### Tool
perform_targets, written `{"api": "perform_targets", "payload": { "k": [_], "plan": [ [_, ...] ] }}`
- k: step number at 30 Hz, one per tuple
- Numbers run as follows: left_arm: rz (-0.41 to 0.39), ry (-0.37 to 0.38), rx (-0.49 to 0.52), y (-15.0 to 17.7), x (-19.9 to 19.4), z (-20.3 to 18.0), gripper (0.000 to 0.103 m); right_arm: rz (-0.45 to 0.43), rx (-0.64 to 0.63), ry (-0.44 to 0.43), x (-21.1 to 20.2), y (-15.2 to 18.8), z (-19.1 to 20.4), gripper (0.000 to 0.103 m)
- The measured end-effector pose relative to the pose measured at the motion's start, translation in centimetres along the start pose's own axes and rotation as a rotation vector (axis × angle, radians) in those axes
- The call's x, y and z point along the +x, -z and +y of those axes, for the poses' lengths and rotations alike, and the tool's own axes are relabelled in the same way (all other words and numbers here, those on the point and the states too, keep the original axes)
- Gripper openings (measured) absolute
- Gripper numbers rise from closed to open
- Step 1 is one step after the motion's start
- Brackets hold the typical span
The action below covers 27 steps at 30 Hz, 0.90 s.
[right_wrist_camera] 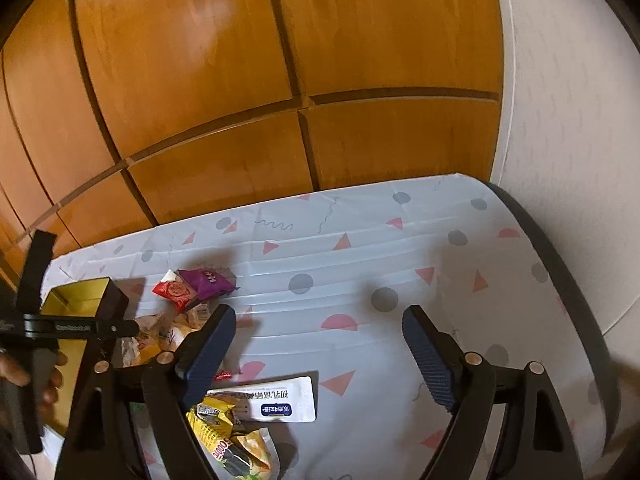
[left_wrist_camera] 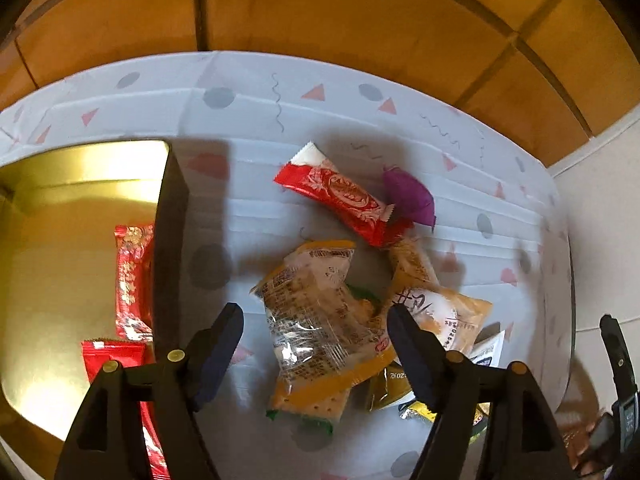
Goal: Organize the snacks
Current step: 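Reach the clear cookie bag and grasp it with the left tool, then lift the cookie bag with the left tool while the right tool grasps the purple cartoon packet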
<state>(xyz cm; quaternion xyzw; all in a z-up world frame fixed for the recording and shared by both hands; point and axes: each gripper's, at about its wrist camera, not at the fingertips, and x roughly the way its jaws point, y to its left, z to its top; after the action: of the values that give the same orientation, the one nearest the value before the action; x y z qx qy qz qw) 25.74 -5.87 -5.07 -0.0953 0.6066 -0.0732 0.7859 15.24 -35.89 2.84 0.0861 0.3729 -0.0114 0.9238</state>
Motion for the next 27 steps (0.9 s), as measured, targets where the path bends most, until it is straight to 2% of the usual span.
{"api": "perform_targets", "payload": {
  "k": [5,6,7,9,12,15,18,21,27],
  "plan": [
    [0.026,0.007,-0.019,-0.2,1.1,-0.1,0.072,0.021,0.040,-0.008,0.3,0.0,-0.7,0.087],
    [0.032,0.008,-0.014,-0.2,1.4,-0.2,0.069,0.022,0.043,-0.009,0.2,0.1,-0.7,0.087],
    [0.031,-0.003,-0.005,-0.2,1.7,-0.3,0.056,0.019,0.044,-0.010,0.2,0.1,-0.7,0.087],
    [0.034,-0.011,0.017,0.0,2.0,-0.6,0.050,0.014,0.041,-0.009,0.1,0.0,-0.7,0.087],
    [-0.013,0.002,0.066,0.8,1.4,-0.9,0.043,0.014,0.044,-0.004,0.2,0.1,-0.8,0.087],
    [-0.087,0.016,0.121,2.0,-0.7,-1.0,0.043,0.007,0.051,0.002,0.1,0.0,-1.0,0.087],
    [-0.156,0.045,0.208,4.3,-3.4,-1.2,0.043,0.001,0.067,0.012,-0.1,0.0,-1.5,0.087],
    [-0.207,0.087,0.335,8.5,-6.0,-1.4,0.043,0.003,0.082,0.019,-0.1,0.0,-1.8,0.087],
    [-0.210,0.063,0.499,15.5,-5.6,-2.0,0.043,0.029,0.085,0.038,0.4,0.2,-2.0,0.087]
  ]
}}
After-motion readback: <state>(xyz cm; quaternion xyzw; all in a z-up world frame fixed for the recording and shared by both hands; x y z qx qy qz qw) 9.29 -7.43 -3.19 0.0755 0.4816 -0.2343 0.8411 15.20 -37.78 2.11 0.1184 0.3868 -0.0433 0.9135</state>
